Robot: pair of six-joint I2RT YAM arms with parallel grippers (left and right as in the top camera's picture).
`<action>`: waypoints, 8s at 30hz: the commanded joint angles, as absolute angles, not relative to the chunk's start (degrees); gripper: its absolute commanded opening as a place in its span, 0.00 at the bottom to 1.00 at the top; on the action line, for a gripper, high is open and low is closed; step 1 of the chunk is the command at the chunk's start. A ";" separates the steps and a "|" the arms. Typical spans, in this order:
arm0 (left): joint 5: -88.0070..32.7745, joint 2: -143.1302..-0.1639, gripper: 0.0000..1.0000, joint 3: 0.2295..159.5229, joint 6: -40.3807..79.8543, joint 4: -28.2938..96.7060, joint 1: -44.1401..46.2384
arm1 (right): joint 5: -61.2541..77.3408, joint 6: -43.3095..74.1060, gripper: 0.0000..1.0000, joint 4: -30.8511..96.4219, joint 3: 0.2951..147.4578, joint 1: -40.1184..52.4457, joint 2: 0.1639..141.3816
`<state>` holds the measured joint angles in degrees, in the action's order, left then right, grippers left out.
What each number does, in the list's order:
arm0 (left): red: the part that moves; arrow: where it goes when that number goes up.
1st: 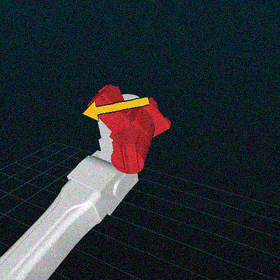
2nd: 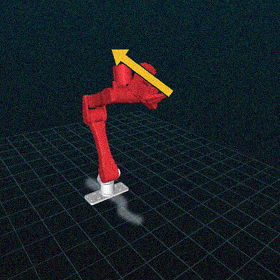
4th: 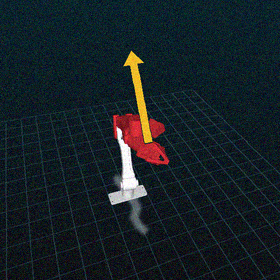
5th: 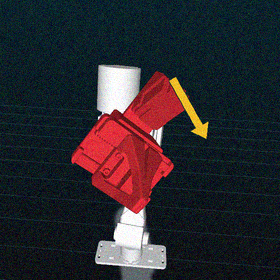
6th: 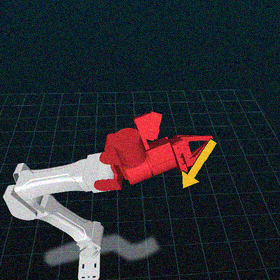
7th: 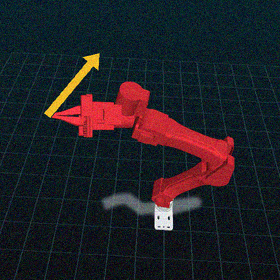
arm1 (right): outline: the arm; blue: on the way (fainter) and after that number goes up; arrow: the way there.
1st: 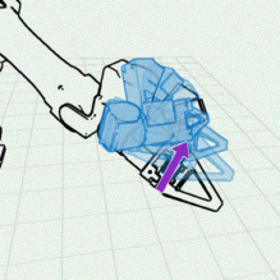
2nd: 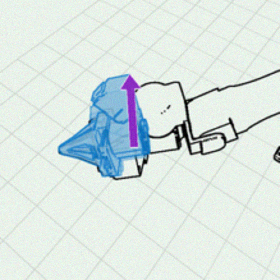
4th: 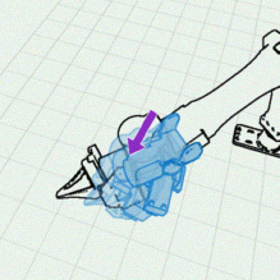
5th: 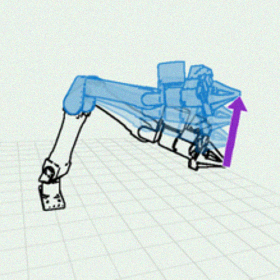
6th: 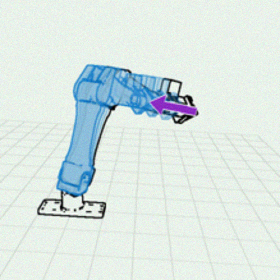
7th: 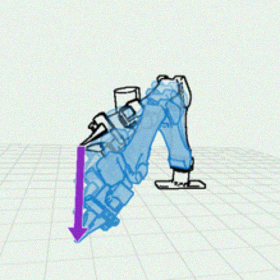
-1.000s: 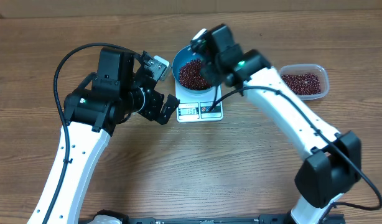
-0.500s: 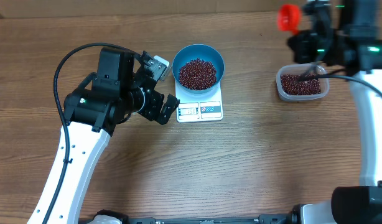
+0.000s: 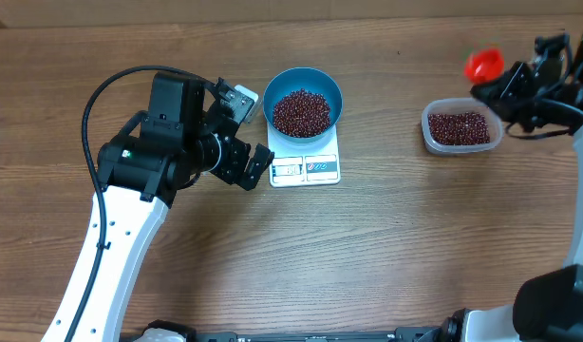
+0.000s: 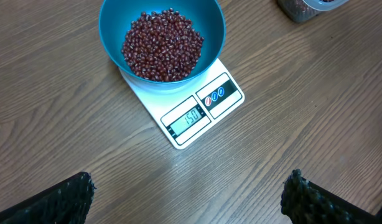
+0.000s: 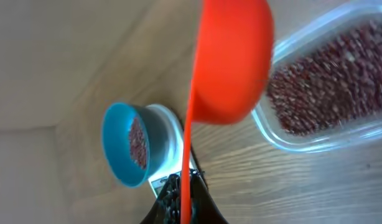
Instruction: Scoop item into bowl and weigh 150g on scale
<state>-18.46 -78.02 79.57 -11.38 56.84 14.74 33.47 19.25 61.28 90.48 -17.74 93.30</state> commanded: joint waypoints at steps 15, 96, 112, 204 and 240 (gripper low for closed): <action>-18.87 -78.37 1.00 80.40 -12.23 56.75 14.63 | 30.52 43.70 0.15 37.82 67.44 -17.89 93.65; -18.87 -78.37 0.99 80.40 -12.23 56.75 14.66 | 7.03 4.01 1.00 39.22 47.42 -5.08 27.35; -18.87 -78.37 1.00 80.40 -12.23 56.75 14.66 | 6.87 4.01 1.00 8.54 11.25 1.45 8.40; -14.44 -14.31 1.00 15.27 -12.08 0.71 -2.72 | 6.90 4.23 1.00 3.95 0.45 1.91 0.16; -7.05 -0.27 1.00 0.27 -9.17 3.86 -2.61 | 6.90 4.23 1.00 3.95 0.45 1.91 0.16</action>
